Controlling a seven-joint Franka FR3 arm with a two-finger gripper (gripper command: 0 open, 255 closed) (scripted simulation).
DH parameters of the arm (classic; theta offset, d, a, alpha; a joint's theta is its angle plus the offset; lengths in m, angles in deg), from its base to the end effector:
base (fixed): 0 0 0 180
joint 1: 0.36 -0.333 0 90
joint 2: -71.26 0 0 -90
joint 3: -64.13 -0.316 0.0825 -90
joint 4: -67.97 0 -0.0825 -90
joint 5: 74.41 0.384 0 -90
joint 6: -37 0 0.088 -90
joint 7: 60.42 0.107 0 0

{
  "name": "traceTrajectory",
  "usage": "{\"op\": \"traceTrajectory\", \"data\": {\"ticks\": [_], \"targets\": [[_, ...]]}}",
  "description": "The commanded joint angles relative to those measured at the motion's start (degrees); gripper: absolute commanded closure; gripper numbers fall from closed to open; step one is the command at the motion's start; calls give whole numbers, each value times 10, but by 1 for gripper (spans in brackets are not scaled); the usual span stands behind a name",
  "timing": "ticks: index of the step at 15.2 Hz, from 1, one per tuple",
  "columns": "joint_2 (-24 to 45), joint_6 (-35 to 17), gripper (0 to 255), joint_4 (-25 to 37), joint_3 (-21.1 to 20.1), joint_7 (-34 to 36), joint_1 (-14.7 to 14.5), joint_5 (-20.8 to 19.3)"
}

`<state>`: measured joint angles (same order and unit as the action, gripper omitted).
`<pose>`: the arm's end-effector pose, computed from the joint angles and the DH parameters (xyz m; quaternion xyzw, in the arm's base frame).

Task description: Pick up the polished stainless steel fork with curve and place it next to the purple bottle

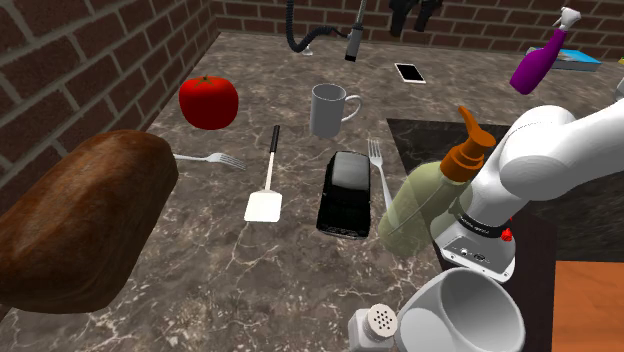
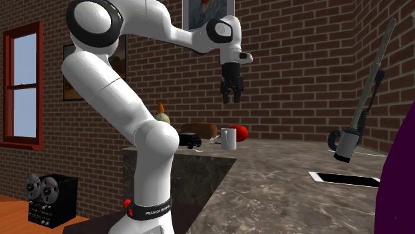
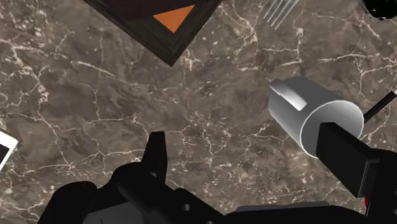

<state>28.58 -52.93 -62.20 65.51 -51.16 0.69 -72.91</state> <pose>0.3187 -0.0133 0.6173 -0.9947 0.0985 -0.0198 0.0225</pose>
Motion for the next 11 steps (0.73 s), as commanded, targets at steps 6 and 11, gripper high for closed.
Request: {"op": "traceTrajectory", "data": {"ticks": [6,11], "targets": [[-80,-40,0,-113,-63,131,19,34],[-140,-76,0,-203,-142,266,26,88]]}}
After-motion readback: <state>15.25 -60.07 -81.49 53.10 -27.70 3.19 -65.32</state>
